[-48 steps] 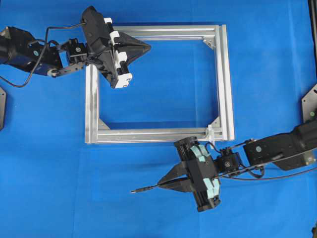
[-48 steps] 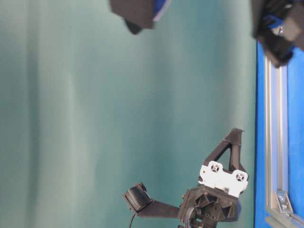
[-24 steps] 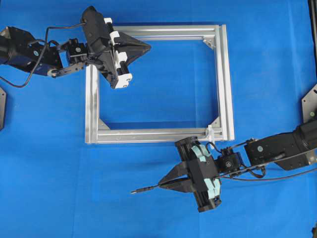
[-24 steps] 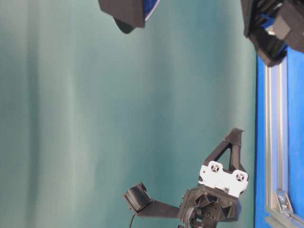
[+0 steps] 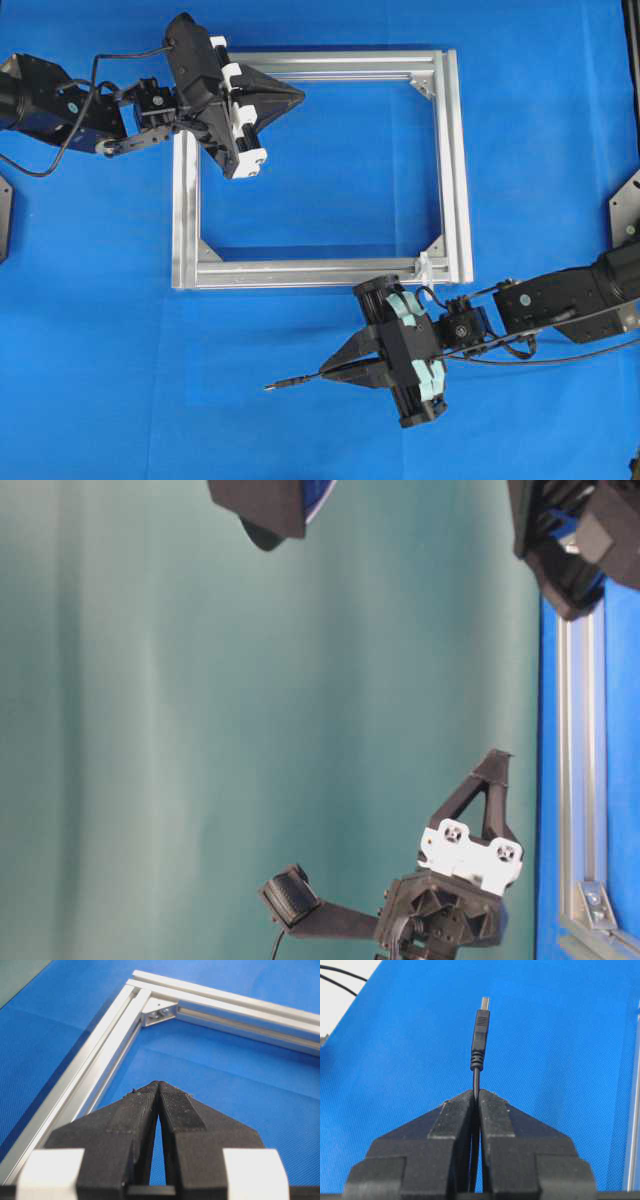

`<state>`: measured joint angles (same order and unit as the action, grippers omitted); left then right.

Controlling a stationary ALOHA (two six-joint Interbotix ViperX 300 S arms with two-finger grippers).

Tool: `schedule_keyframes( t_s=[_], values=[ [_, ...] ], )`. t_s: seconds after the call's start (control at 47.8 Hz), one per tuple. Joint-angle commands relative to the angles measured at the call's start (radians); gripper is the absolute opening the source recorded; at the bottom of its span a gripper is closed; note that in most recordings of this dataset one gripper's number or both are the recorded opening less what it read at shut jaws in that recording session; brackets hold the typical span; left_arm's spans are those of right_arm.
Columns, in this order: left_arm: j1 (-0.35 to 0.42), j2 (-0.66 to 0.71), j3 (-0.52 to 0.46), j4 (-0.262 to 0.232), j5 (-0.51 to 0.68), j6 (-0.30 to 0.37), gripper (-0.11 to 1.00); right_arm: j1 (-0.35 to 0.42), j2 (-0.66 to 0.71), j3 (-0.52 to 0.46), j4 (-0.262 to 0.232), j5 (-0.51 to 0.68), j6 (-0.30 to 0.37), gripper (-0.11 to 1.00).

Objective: Insert the wire through the string loop located on the right side.
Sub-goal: 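Carry the cable right and up, aiming the plug at the white zip-tie loop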

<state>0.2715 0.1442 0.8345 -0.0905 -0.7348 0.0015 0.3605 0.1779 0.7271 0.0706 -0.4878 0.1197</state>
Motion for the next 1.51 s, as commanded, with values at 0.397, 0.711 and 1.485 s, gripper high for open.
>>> schedule_keyframes(
  t_s=[0.397,0.711,1.485],
  values=[
    [-0.003,-0.031,-0.006,0.003,-0.005,0.0,0.0,0.018,-0.133,0.147,0.066,0.061,0.011,-0.04],
    [-0.006,-0.031,-0.005,0.003,-0.005,0.0,0.0,0.046,-0.347,0.393,0.135,0.063,0.011,-0.04],
    [-0.012,-0.029,-0.009,0.003,-0.005,0.003,0.0,0.021,-0.649,0.607,0.141,0.172,-0.002,-0.04]
  ],
)
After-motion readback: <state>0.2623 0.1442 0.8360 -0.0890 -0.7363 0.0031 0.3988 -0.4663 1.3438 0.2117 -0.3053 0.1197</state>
